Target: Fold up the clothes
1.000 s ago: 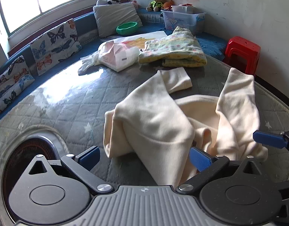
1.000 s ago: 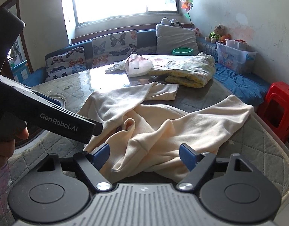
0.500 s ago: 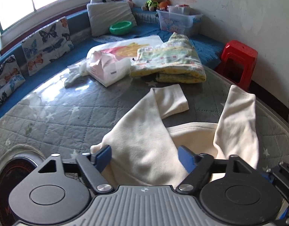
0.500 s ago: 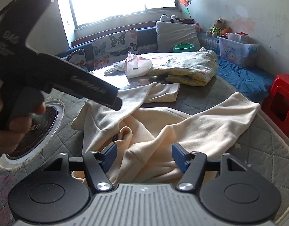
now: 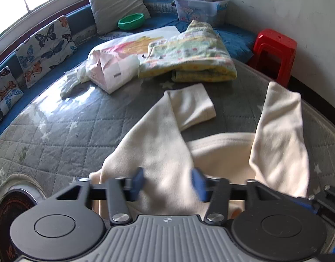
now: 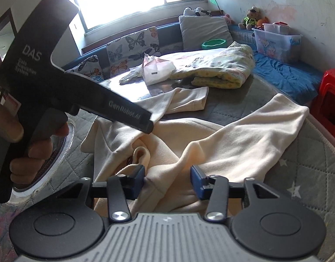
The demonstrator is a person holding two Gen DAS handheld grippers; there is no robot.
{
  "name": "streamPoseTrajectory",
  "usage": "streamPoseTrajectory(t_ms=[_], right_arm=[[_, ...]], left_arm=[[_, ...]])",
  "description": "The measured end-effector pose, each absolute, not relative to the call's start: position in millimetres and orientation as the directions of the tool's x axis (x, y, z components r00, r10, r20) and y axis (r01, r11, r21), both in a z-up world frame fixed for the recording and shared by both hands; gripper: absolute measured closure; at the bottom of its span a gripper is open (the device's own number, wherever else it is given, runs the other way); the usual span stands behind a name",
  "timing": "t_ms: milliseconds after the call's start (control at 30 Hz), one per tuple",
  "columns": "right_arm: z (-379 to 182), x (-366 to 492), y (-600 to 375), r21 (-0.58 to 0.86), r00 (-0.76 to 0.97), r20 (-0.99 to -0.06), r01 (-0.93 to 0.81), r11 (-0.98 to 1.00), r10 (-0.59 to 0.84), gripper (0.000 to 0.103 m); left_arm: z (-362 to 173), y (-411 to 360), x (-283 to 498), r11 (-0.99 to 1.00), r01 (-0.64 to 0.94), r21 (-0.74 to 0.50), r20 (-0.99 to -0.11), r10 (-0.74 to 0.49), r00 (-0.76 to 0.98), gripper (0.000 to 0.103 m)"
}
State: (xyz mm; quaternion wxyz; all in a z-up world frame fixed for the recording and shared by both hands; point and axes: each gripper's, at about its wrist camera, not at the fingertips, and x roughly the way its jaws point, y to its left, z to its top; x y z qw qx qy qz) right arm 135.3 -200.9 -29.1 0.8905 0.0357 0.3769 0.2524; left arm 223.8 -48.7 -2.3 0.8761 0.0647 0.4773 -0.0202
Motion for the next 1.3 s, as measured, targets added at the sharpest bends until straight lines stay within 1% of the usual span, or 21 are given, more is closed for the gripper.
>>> streamPoseTrajectory(t_ms=[33, 100, 133, 233, 333, 433, 733, 867, 967, 1000, 1067, 1100, 1133, 1167, 1200, 1233, 1300], right_arm=[[-29, 135, -202, 0.256, 0.587, -0.654, -0.422, 0.87, 0.477, 0.06], [-30, 135, -203, 0.264, 0.584, -0.655, -0.419, 0.869, 0.48, 0.06], [-30, 135, -203, 0.266, 0.583, -0.655, -0.418, 0.869, 0.481, 0.06], [-29, 134, -203, 0.267, 0.585, -0.654, -0.416, 0.869, 0.48, 0.06], [-29, 135, -203, 0.271, 0.585, -0.653, -0.412, 0.87, 0.481, 0.061], [-30, 134, -204, 0.275, 0.584, -0.654, -0.407, 0.871, 0.48, 0.062], [-30, 129, -206, 0.254, 0.586, -0.658, -0.417, 0.872, 0.472, 0.067], [-28, 124, -204, 0.248, 0.582, -0.659, -0.43, 0.868, 0.476, 0.075], [-28, 121, -201, 0.231, 0.585, -0.66, -0.439, 0.868, 0.472, 0.08], [-27, 120, -200, 0.231, 0.585, -0.659, -0.441, 0.867, 0.473, 0.08], [-27, 119, -198, 0.228, 0.587, -0.658, -0.442, 0.867, 0.472, 0.084], [-26, 118, -198, 0.227, 0.588, -0.657, -0.441, 0.868, 0.471, 0.084], [-26, 118, -198, 0.227, 0.59, -0.657, -0.439, 0.869, 0.469, 0.084], [-26, 118, -198, 0.227, 0.591, -0.658, -0.436, 0.871, 0.467, 0.084], [-26, 118, -198, 0.227, 0.591, -0.658, -0.435, 0.871, 0.466, 0.084], [-26, 118, -198, 0.228, 0.59, -0.659, -0.433, 0.872, 0.466, 0.084], [-26, 120, -198, 0.237, 0.586, -0.66, -0.431, 0.871, 0.47, 0.084]], left_arm=[[-3, -47, 223, 0.991, 0.102, 0.085, -0.842, 0.017, 0.54, 0.072], [-3, -43, 220, 0.993, 0.107, 0.06, -0.845, -0.006, 0.534, 0.079], [-1, -41, 218, 0.993, 0.108, 0.047, -0.843, -0.019, 0.537, 0.085], [5, -38, 212, 0.991, 0.123, 0.043, -0.831, -0.033, 0.555, 0.093], [8, -33, 206, 0.991, 0.123, 0.043, -0.822, -0.034, 0.568, 0.097], [9, -25, 199, 0.993, 0.111, 0.033, -0.816, -0.037, 0.577, 0.098], [18, 24, 165, 1.0, 0.01, 0.006, -0.789, -0.002, 0.615, 0.102], [20, 47, 144, 0.999, -0.037, 0.001, -0.784, 0.024, 0.62, 0.102], [26, 45, 135, 1.0, -0.002, -0.002, -0.78, 0.0, 0.626, 0.101], [27, 40, 134, 1.0, 0.013, -0.016, -0.777, -0.02, 0.629, 0.1], [31, 29, 136, 0.998, 0.04, -0.047, -0.772, -0.062, 0.633, 0.093], [32, 23, 139, 0.997, 0.051, -0.063, -0.77, -0.081, 0.632, 0.085], [33, 16, 141, 0.995, 0.063, -0.079, -0.769, -0.101, 0.632, 0.07], [34, 9, 144, 0.994, 0.069, -0.089, -0.764, -0.113, 0.635, 0.059], [35, 3, 147, 0.993, 0.067, -0.092, -0.761, -0.114, 0.639, 0.043], [36, -3, 151, 0.994, 0.061, -0.09, -0.76, -0.108, 0.641, 0.035], [33, -13, 162, 0.995, 0.054, -0.087, -0.768, -0.102, 0.632, 0.034]])
